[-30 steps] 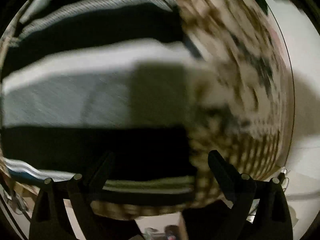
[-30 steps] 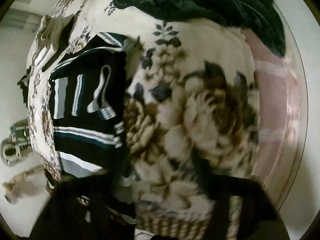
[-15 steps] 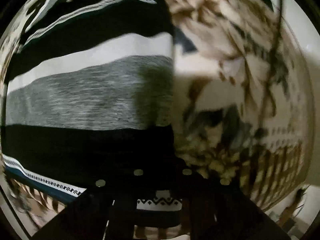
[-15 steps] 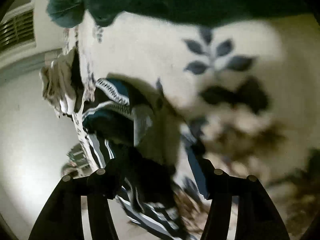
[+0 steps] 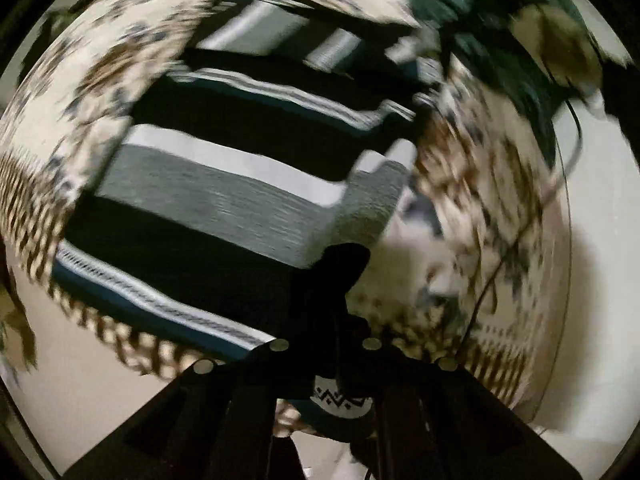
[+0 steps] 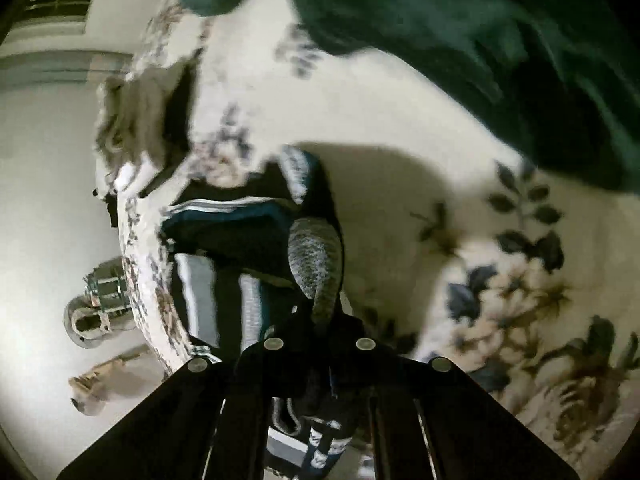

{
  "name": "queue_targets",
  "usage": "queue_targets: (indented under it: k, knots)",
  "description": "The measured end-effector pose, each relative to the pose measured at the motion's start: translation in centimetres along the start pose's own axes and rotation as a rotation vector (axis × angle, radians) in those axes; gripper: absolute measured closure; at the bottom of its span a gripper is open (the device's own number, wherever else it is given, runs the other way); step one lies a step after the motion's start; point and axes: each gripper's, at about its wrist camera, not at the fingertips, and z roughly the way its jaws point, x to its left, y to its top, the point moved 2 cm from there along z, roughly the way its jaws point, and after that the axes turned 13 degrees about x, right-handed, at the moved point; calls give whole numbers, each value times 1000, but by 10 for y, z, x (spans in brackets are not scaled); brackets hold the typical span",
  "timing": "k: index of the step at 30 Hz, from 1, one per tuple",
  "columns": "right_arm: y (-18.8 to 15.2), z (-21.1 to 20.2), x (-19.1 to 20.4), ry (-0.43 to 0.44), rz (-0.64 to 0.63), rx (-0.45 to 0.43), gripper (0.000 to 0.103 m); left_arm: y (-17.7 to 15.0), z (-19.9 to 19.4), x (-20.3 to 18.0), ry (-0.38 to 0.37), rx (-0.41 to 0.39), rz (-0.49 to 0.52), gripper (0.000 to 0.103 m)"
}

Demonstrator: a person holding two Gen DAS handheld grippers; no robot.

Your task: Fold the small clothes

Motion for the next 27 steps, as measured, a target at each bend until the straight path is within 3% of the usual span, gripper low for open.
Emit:
queue_targets:
  k: [3, 7, 11, 17, 22, 27]
  knots:
    - [1, -3, 49, -24, -35, -6, 97, 12, -16, 42, -15, -32, -79, 99]
    - [15, 23, 126, -92, -74, 0, 97, 21, -23, 108, -58, -52, -185, 99]
    - [43, 79, 208, -173, -112, 13, 97, 29, -16, 176, -128, -52, -287, 99]
    - [83, 193, 306, -342, -169, 66, 97, 38, 7, 247, -204, 1, -360, 99]
    - [102, 263, 345, -444, -163, 85, 97, 47, 30, 296, -265, 31, -435, 99]
    - [114, 301, 347, -514, -118, 95, 96, 59, 58, 327, -339, 92, -448, 95]
